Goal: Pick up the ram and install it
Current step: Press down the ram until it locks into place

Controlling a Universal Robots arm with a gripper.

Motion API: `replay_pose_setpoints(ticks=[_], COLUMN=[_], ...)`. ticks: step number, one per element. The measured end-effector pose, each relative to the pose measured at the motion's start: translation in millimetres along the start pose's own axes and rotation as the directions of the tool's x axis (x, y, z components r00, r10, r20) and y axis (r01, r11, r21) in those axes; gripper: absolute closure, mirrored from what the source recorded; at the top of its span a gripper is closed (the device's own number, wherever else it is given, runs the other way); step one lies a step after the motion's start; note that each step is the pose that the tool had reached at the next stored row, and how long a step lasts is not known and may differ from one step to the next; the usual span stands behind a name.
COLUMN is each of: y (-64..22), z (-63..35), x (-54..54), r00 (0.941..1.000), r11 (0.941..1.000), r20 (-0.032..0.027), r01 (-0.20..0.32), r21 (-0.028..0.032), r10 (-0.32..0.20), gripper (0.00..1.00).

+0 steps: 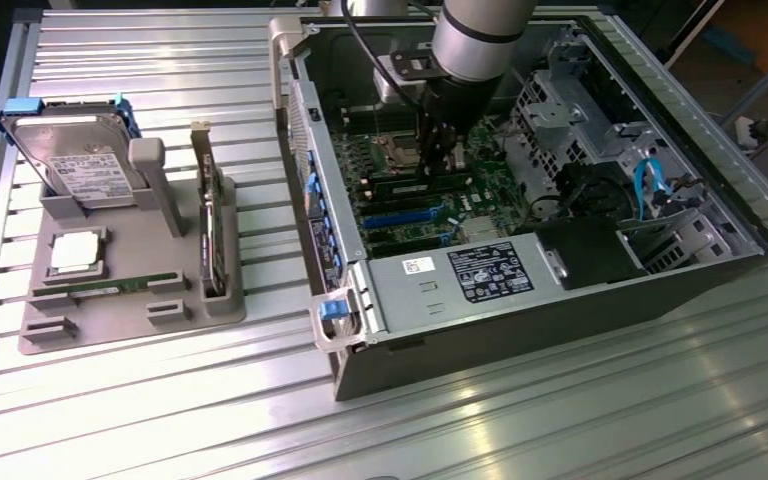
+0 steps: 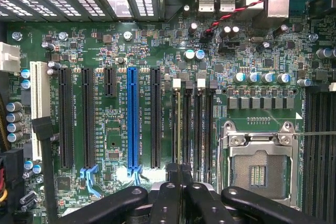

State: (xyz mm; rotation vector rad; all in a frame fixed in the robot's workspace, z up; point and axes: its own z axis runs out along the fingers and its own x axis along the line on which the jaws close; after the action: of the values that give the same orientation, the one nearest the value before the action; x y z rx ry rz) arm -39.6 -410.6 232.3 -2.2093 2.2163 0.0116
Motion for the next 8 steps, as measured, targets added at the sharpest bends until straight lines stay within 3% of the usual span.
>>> replay_pose_setpoints(ticks=[8], y=[0.0], z=[1.8], x=[0.1], r00=[1.0000], r11=[1.0000], r20=[-0.0003], r01=[0.000], r21=[-0.0001], r10=[0.000], gripper=[0.89])
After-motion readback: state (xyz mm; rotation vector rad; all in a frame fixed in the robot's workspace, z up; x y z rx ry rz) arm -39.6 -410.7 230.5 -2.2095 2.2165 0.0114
